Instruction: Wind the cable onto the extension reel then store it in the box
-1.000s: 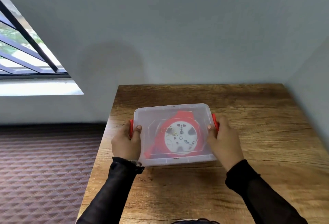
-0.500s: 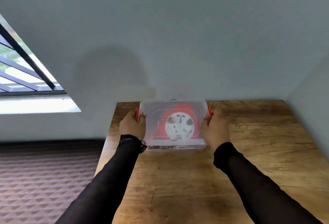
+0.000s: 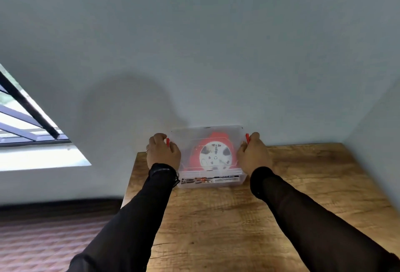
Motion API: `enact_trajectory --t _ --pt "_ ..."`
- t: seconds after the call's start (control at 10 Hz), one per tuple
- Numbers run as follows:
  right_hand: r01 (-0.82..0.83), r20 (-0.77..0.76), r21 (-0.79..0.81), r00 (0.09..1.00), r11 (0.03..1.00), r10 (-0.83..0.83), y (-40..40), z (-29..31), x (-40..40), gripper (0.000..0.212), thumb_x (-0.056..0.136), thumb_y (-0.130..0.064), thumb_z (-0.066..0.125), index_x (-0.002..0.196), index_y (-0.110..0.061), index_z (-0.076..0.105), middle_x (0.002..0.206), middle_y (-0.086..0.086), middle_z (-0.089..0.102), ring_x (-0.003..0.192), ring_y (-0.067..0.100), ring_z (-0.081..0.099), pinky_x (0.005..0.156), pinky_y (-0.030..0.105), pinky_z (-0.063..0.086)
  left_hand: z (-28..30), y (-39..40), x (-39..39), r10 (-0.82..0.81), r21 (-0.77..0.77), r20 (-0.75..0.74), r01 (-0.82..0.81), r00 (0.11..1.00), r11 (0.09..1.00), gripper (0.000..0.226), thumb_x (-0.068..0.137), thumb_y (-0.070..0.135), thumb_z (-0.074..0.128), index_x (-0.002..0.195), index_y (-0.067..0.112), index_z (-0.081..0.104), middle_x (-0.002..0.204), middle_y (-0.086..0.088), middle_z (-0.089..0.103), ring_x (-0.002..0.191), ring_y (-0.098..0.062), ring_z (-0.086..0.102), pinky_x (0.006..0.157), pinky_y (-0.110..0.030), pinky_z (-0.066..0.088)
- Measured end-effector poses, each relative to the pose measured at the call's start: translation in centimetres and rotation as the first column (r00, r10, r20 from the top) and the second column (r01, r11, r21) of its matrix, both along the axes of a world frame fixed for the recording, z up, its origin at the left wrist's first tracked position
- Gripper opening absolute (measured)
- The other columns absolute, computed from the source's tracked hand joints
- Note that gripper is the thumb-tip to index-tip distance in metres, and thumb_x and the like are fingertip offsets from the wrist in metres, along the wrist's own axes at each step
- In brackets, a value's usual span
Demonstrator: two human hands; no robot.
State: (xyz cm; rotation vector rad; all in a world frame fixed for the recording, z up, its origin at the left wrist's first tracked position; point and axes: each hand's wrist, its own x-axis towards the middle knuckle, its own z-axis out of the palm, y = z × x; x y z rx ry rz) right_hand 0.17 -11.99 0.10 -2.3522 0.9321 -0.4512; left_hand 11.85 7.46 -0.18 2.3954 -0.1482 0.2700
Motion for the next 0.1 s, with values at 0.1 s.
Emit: enact_trajectory --t 0.1 --pt "-0.046 -0.143 -0.304 0.99 0.951 0.002 -0.15 0.41 -0.14 0.04 0.091 -0.021 0.043 0.129 -0.007 0.037 0.13 0.017 0.043 0.11 0.032 0.048 0.09 0.043 0.043 0.82 -0.17 -0.76 -0.107 0.22 0.135 0.075 0.985 0.973 0.037 0.09 0.029 0.049 0.121 0.01 0.047 0.125 -0.011 0.051 0.119 -0.031 0.046 0.097 -0.044 0.039"
